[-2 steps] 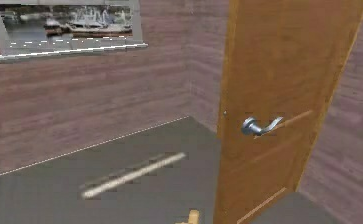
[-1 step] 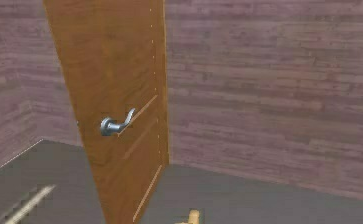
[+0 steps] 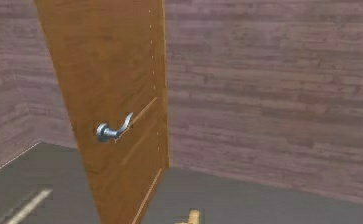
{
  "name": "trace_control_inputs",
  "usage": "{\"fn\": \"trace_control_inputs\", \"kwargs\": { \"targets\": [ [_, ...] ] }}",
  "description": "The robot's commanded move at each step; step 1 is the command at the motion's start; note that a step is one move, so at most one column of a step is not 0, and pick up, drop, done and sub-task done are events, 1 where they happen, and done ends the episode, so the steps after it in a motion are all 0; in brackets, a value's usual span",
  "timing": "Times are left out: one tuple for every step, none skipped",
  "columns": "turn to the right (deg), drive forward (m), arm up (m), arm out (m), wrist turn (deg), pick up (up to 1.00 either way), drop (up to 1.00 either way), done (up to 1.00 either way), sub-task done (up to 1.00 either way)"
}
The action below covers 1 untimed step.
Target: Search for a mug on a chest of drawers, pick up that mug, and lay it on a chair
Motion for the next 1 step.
{"fn": "trace_control_inputs", "kwargs": {
  "targets": [
    [-45.0,0.00,0.00,0.00,0.0,0.00,0.00,0.00,0.00]
  ]
}}
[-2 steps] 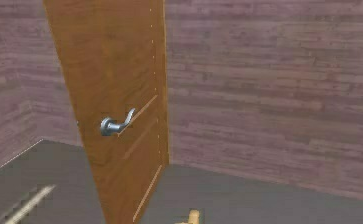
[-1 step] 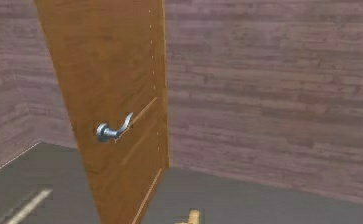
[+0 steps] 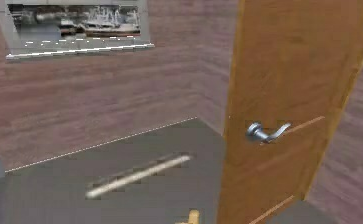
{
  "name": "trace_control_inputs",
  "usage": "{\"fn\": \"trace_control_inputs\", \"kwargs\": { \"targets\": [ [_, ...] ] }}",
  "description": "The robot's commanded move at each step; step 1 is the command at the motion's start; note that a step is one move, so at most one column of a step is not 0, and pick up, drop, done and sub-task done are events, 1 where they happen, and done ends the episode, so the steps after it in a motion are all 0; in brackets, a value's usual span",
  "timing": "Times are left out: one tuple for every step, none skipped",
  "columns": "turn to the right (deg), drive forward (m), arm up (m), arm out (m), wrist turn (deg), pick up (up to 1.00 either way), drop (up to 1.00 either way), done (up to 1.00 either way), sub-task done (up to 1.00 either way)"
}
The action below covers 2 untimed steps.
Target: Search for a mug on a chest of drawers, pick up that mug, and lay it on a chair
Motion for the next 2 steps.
{"fn": "trace_control_inputs", "kwargs": {
  "targets": [
    [-27.0,0.00,0.00,0.00,0.0,0.00,0.00,0.00,0.00],
    [0.0,0.75,0.00,0.00,0.0,0.00,0.00,0.00,0.00]
  ]
}}
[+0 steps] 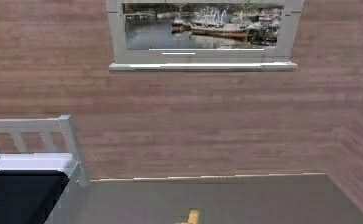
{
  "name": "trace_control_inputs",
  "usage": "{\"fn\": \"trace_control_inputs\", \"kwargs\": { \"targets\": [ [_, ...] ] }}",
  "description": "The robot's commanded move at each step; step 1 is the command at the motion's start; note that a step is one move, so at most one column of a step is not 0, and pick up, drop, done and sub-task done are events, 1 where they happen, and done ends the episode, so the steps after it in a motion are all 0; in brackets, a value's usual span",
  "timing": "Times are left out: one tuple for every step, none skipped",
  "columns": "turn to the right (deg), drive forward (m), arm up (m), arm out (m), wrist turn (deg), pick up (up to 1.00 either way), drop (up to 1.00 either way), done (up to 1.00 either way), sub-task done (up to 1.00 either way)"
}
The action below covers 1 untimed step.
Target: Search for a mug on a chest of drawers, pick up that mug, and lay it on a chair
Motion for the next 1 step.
{"fn": "trace_control_inputs", "kwargs": {
  "targets": [
    [45.0,0.00,0.00,0.00,0.0,0.00,0.00,0.00,0.00]
  ]
}}
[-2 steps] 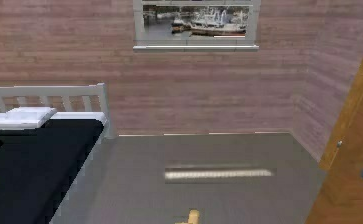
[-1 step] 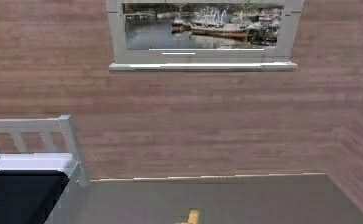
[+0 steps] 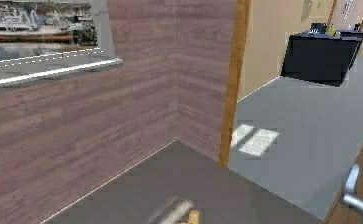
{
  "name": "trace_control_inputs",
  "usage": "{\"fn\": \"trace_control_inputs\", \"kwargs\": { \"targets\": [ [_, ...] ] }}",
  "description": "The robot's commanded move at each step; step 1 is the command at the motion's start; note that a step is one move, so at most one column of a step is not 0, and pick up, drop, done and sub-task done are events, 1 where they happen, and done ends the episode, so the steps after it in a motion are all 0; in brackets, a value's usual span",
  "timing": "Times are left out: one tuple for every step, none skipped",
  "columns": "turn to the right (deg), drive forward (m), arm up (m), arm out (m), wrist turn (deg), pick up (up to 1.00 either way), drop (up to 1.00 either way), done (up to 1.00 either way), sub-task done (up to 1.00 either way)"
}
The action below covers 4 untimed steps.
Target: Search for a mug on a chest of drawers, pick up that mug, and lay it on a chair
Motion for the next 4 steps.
{"fn": "trace_control_inputs", "kwargs": {
  "targets": [
    [6.0,0.00,0.00,0.00,0.0,0.00,0.00,0.00,0.00],
    [0.0,0.45,0.00,0.00,0.0,0.00,0.00,0.00,0.00],
    [27.0,0.00,0.00,0.00,0.0,0.00,0.00,0.00,0.00],
    [0.0,1.00,0.00,0.00,0.0,0.00,0.00,0.00,0.00]
  ]
}}
